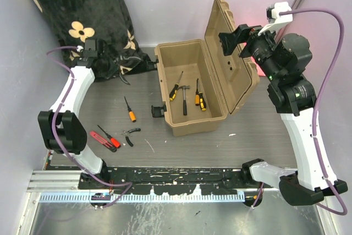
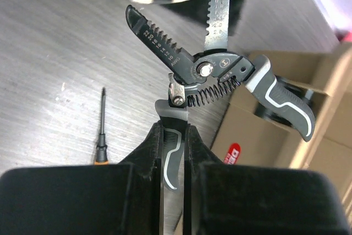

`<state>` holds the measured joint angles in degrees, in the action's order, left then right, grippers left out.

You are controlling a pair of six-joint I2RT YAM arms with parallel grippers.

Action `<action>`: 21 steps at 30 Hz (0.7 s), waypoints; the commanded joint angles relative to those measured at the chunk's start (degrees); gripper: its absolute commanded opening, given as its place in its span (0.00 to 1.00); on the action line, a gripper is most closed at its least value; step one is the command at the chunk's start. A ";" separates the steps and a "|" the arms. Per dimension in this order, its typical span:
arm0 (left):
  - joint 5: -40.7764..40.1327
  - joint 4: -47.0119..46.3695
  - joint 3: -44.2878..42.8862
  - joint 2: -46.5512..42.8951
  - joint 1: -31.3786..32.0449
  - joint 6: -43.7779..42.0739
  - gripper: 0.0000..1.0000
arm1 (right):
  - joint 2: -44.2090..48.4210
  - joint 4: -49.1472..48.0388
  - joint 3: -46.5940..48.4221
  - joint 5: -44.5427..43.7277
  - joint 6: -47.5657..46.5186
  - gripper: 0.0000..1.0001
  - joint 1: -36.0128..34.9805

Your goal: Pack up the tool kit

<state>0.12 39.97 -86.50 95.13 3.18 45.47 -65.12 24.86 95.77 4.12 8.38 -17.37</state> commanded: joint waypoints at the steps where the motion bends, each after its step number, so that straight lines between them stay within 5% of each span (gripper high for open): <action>1: 5.04 -6.13 -4.47 -4.82 3.58 -7.75 0.00 | 0.64 -6.00 -0.31 1.07 1.24 1.00 0.09; 8: 8.06 -9.58 -14.12 -4.14 12.09 -12.95 0.00 | -0.45 -8.05 -0.22 2.88 2.32 1.00 0.13; 21: 14.92 -4.84 -27.26 11.84 24.47 -8.03 0.00 | 4.60 -3.93 0.38 -1.56 0.66 1.00 0.07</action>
<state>11.99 35.03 -112.36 103.94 25.56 36.01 -64.01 21.45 94.85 5.19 10.15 -17.34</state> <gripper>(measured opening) 0.078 0.999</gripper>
